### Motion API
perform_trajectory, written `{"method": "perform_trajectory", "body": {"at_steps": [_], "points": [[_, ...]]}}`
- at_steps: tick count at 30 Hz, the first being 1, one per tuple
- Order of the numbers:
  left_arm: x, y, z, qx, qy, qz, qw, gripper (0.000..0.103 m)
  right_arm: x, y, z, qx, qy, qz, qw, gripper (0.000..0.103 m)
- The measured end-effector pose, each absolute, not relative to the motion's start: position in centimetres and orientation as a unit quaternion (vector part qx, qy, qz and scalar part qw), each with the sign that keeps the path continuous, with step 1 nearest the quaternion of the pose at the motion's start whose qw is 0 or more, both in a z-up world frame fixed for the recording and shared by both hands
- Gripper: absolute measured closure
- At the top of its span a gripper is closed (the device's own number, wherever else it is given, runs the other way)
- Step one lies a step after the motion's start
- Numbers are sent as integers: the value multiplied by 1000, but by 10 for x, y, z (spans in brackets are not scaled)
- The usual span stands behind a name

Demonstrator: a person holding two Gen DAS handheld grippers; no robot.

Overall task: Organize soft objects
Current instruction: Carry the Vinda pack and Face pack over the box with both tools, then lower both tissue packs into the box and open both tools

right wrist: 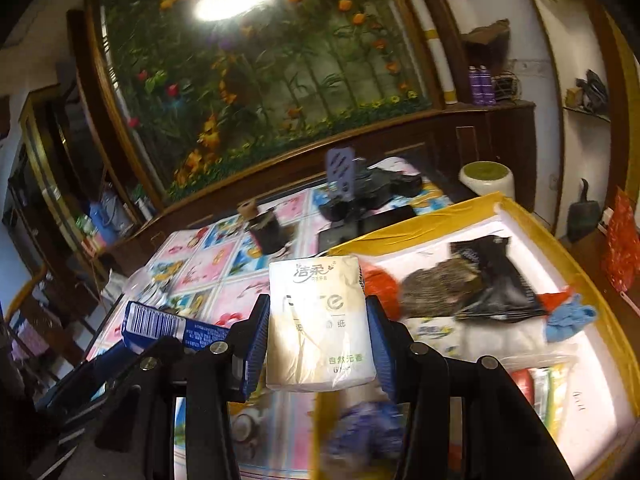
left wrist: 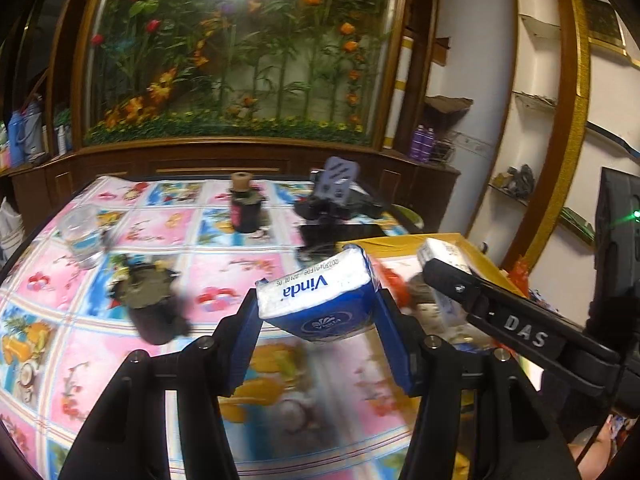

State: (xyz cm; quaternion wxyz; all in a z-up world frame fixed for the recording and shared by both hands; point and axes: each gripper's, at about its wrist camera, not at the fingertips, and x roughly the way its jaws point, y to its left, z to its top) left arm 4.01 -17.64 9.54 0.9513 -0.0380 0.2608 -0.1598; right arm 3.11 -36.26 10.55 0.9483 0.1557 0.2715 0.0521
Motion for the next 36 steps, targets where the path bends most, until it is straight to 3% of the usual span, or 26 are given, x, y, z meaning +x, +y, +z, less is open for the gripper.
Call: {"method": "perform_trajectory", "body": {"at_steps": [12, 22, 36], "points": [[39, -287, 80, -7, 298, -253, 920, 48, 18, -471, 98, 214, 276, -51, 936, 54], [52, -298, 50, 22, 345, -258, 902, 48, 32, -474, 85, 198, 331, -69, 920, 53], [49, -300, 43, 45, 340, -258, 903, 48, 40, -464, 76, 179, 359, -77, 913, 53]]}}
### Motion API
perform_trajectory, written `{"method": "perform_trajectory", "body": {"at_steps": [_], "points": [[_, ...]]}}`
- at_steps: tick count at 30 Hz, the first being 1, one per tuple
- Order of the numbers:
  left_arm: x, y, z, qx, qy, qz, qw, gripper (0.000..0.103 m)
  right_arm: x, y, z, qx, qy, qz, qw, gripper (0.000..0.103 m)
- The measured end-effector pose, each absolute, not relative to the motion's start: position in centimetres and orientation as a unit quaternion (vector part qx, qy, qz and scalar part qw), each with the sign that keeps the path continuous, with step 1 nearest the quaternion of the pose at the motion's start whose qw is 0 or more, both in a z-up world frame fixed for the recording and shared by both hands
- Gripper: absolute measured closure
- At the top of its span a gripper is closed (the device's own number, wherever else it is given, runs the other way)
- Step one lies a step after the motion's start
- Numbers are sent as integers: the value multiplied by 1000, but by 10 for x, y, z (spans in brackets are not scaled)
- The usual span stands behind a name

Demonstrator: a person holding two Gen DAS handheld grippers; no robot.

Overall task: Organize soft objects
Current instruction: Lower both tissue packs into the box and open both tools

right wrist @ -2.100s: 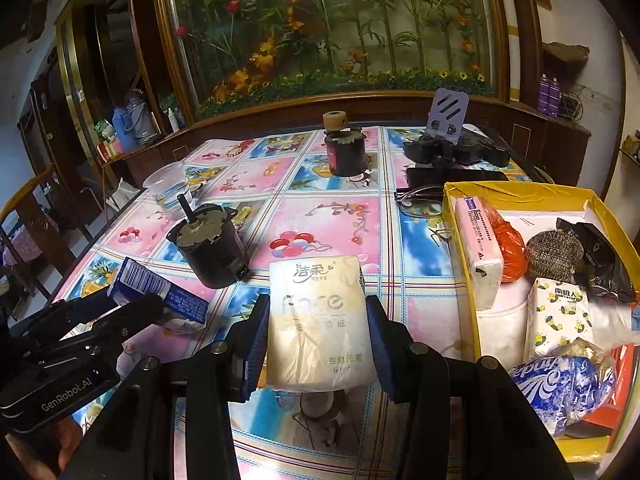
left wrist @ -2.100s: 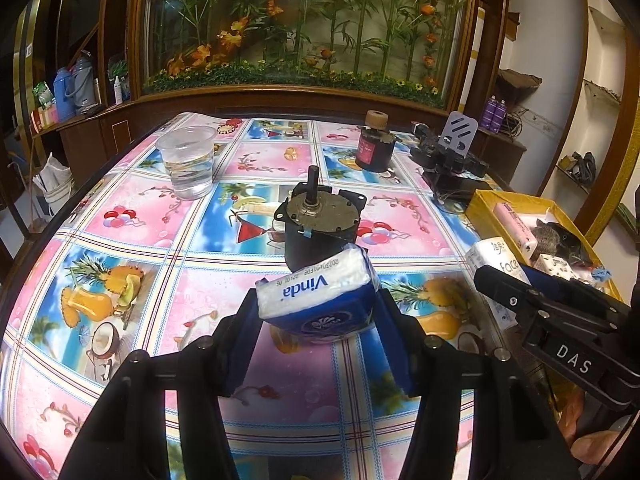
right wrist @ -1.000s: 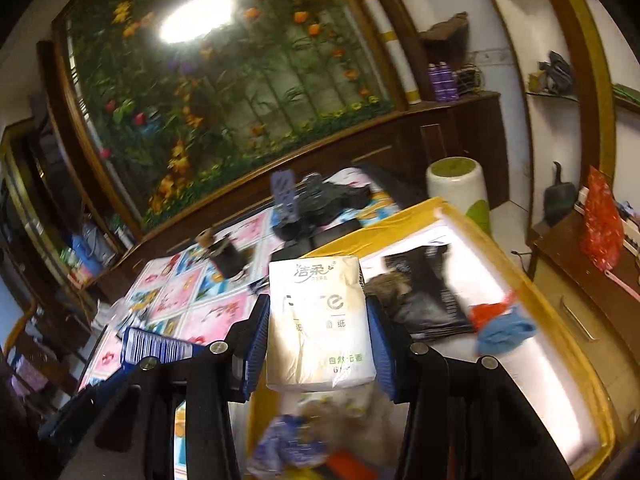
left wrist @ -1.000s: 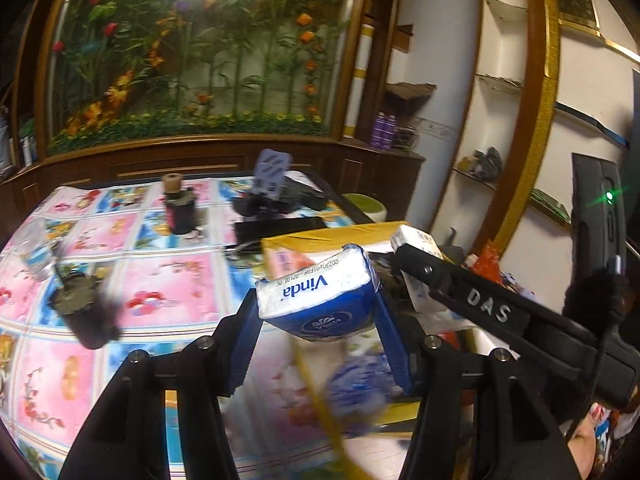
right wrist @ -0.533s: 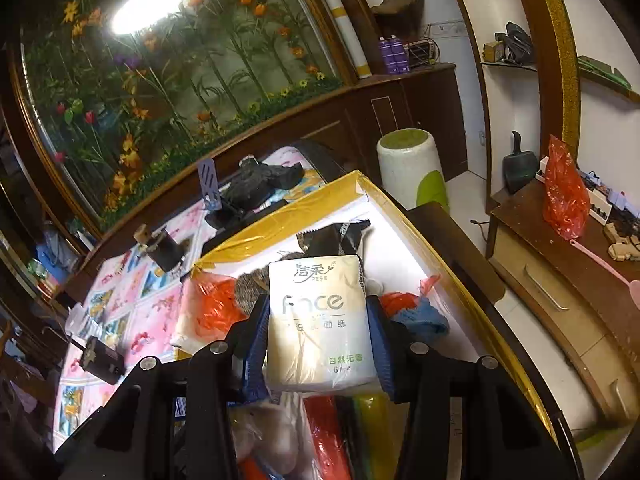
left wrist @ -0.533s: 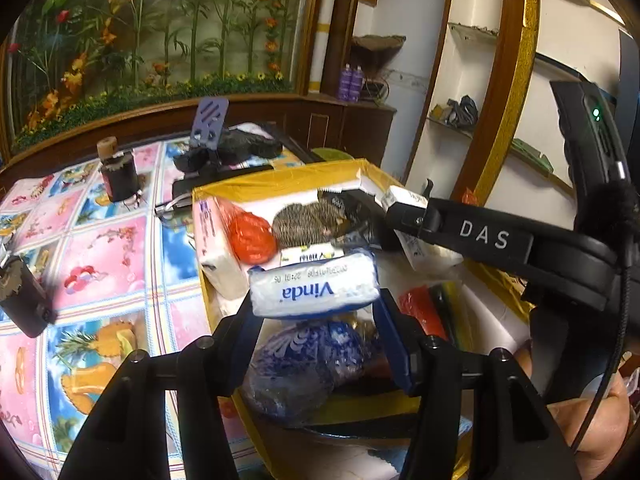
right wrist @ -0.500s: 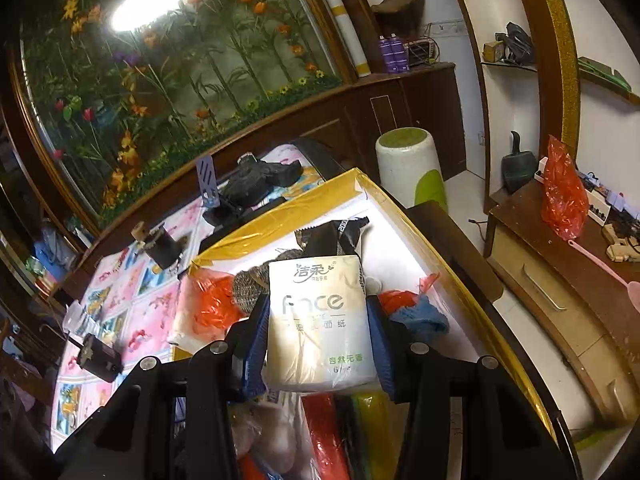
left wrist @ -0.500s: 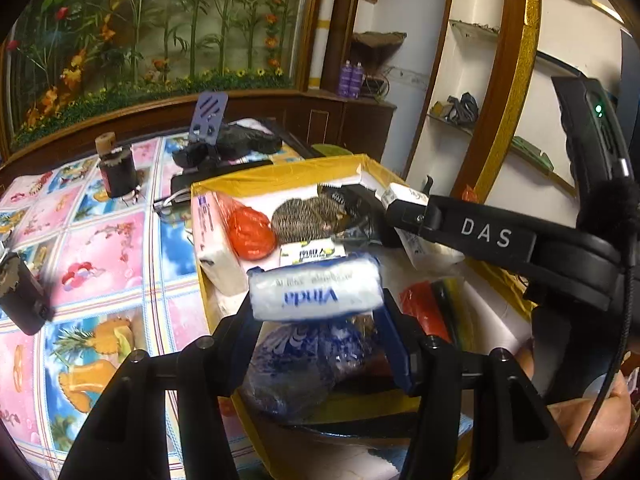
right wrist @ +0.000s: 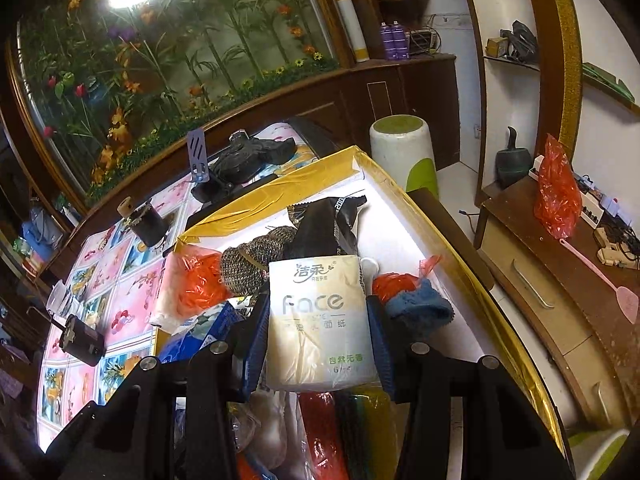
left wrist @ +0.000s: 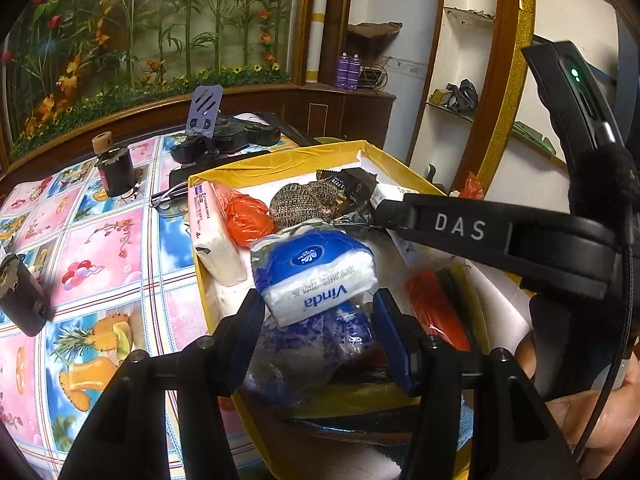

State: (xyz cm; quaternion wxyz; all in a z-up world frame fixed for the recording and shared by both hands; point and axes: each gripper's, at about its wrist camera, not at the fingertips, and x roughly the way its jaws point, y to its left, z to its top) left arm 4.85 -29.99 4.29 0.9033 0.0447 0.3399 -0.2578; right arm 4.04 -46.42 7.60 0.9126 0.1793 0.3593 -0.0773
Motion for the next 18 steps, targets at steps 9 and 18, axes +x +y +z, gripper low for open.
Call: {"method": "perform_trajectory", "body": {"at_steps": [9, 18], "points": [[46, -302, 41, 57, 333, -253, 906, 48, 45, -460, 73, 170, 373, -76, 909, 53], [44, -303, 40, 63, 328, -250, 909, 48, 46, -459, 71, 169, 376, -76, 908, 53]]}}
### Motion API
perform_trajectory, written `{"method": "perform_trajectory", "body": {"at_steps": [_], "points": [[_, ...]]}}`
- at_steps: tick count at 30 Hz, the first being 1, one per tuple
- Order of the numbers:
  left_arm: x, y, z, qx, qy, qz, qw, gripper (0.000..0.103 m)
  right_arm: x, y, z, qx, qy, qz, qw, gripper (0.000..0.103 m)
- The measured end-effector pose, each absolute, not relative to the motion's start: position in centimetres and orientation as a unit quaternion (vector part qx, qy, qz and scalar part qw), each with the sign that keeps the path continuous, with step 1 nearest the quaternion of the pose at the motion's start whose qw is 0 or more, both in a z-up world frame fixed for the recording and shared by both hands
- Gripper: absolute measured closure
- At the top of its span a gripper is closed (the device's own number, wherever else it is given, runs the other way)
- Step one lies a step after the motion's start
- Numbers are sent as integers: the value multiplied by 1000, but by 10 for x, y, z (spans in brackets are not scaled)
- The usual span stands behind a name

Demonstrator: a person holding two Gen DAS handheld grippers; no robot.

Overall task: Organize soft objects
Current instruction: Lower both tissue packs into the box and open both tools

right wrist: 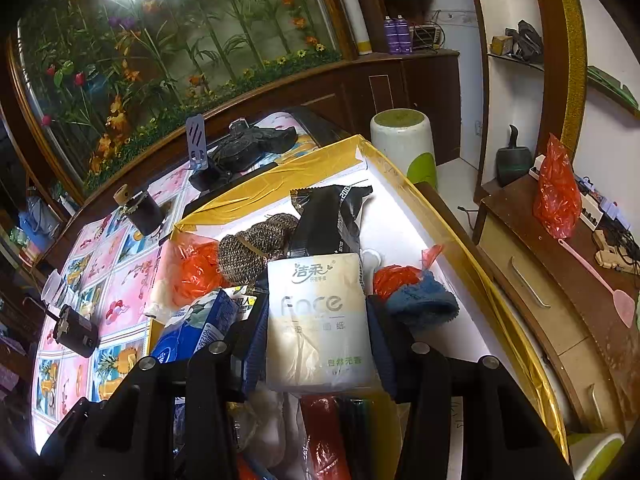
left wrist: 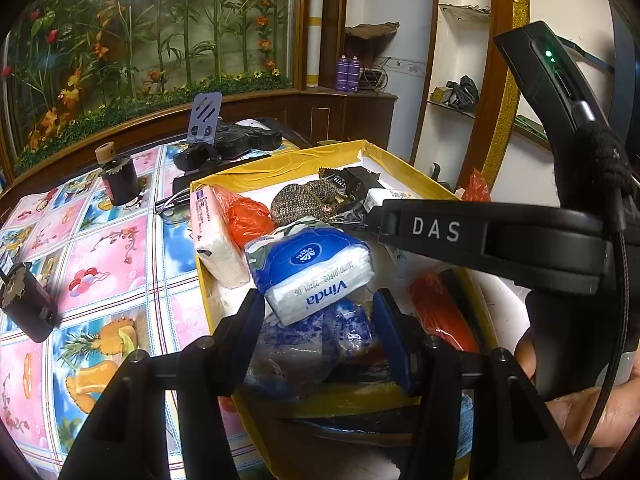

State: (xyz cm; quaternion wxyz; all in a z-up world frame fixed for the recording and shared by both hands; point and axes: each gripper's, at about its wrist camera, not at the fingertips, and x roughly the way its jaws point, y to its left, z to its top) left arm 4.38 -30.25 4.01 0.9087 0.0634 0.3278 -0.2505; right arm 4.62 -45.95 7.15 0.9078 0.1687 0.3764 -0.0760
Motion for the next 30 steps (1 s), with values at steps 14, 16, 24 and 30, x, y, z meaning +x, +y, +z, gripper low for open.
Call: {"method": "perform_trajectory", "body": {"at_steps": [14, 16, 24, 30], "points": [[43, -302, 42, 66, 324, -248, 911, 47, 41, -458, 75, 165, 366, -79, 913, 29], [42, -302, 42, 67, 322, -248, 911, 44, 41, -458, 77, 164, 362, -80, 914, 27], [37, -297, 49, 60, 303, -243, 920, 12, 30, -454, 91, 166, 318, -60, 932, 16], [34, -286, 52, 56, 304, -240, 920, 7, 0, -456, 109, 167, 238, -65, 955, 11]]}}
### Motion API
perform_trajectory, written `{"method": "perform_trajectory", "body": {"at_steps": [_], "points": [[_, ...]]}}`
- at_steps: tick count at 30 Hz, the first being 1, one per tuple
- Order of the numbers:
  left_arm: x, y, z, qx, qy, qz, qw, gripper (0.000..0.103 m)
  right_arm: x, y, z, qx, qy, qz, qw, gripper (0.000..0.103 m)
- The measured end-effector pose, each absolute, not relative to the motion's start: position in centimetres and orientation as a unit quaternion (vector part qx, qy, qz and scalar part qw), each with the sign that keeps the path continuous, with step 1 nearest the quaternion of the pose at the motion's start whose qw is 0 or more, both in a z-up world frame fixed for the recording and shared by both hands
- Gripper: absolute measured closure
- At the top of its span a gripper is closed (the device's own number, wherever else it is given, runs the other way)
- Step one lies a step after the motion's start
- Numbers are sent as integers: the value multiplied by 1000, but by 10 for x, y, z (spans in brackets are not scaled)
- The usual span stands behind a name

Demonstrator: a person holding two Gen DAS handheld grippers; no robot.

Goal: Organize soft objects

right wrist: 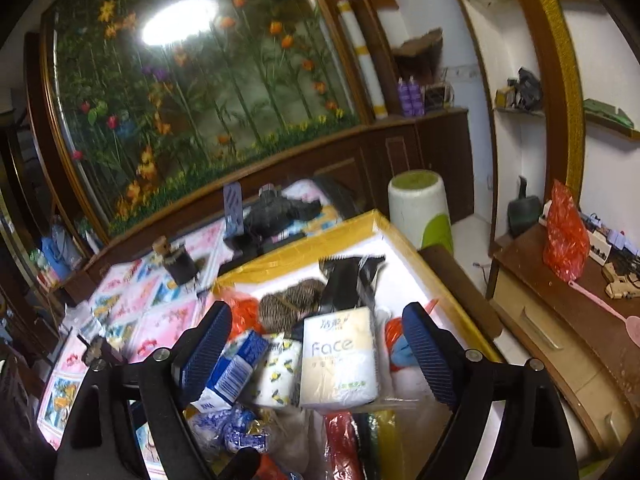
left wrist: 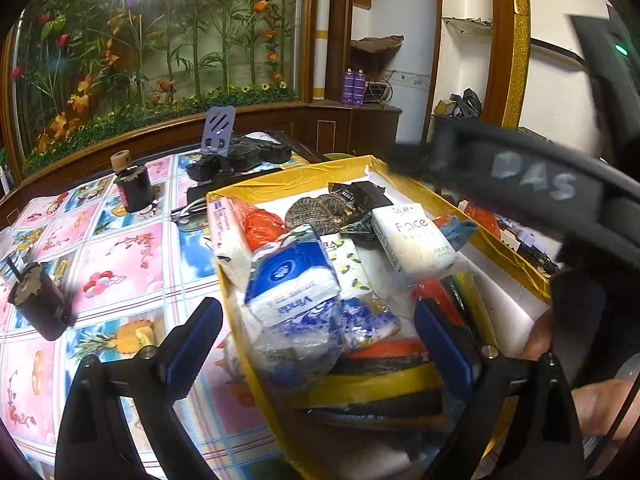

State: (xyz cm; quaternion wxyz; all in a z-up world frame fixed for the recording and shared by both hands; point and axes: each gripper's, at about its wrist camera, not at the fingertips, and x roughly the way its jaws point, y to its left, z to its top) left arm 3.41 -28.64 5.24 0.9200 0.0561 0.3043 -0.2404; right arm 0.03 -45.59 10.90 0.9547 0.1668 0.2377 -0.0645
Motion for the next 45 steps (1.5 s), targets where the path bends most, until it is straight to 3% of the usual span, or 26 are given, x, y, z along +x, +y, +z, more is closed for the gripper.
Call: {"method": "perform_trajectory", "body": {"at_steps": [8, 17, 23, 29, 45], "points": [[17, -250, 65, 52, 276, -220, 934, 2, -52, -456, 116, 175, 174, -101, 964, 9], [-5, -197, 59, -1, 332, -211, 920, 1, -114, -415, 114, 153, 143, -98, 973, 8], [-22, -182, 58, 49, 337, -184, 922, 1, -125, -385, 106, 146, 146, -90, 974, 8], [-30, -173, 59, 78, 330, -161, 927, 1, -125, -362, 101, 126, 154, -85, 976, 1], [-24, -176, 56, 114, 358, -130, 918, 1, -121, -369, 100, 139, 155, -100, 973, 1]]}}
